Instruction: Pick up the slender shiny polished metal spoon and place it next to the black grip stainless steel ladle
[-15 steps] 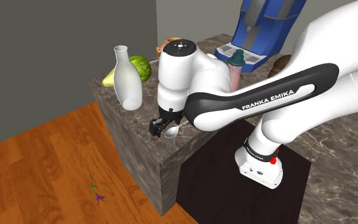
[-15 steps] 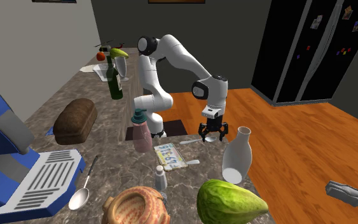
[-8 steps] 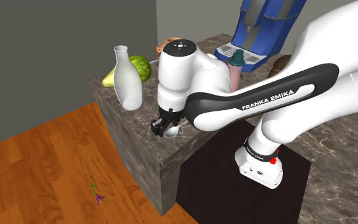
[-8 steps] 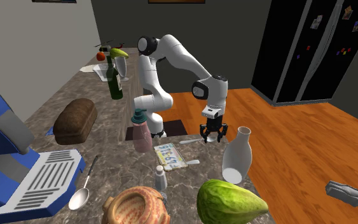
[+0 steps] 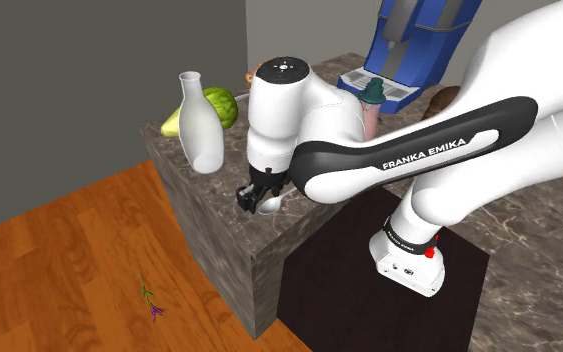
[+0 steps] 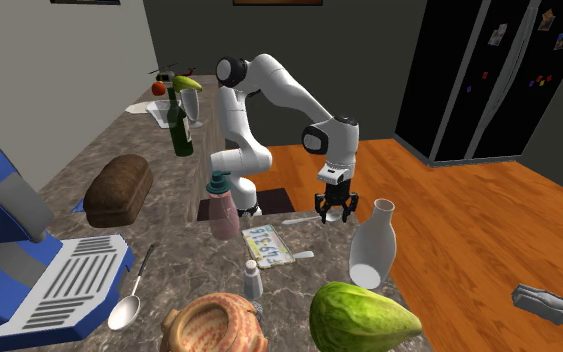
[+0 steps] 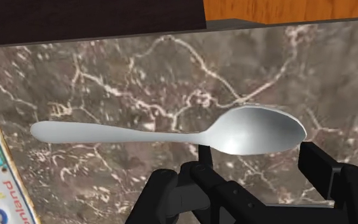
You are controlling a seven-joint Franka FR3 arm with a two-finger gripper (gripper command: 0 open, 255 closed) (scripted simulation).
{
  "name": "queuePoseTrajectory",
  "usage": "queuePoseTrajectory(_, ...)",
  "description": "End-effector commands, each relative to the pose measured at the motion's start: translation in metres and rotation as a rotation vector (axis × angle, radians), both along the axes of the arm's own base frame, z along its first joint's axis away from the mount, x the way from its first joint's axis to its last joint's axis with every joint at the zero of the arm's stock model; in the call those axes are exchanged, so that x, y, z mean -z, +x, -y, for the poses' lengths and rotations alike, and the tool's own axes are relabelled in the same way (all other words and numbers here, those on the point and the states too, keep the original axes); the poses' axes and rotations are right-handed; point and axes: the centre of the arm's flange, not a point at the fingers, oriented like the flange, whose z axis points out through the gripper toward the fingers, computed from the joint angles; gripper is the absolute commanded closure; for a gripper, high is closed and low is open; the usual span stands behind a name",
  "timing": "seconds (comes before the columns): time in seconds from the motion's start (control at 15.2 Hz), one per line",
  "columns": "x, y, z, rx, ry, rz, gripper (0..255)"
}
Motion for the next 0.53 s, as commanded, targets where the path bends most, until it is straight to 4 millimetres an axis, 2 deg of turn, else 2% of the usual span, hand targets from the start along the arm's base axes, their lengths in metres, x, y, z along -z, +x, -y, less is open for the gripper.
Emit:
queuePoseTrajectory(0.0,-0.009,0.0,0.001,0.0,0.0,0.0,255)
queuePoseTrajectory(0.46,-0.046,0.0,0.001,0.0,0.0,0.0,255)
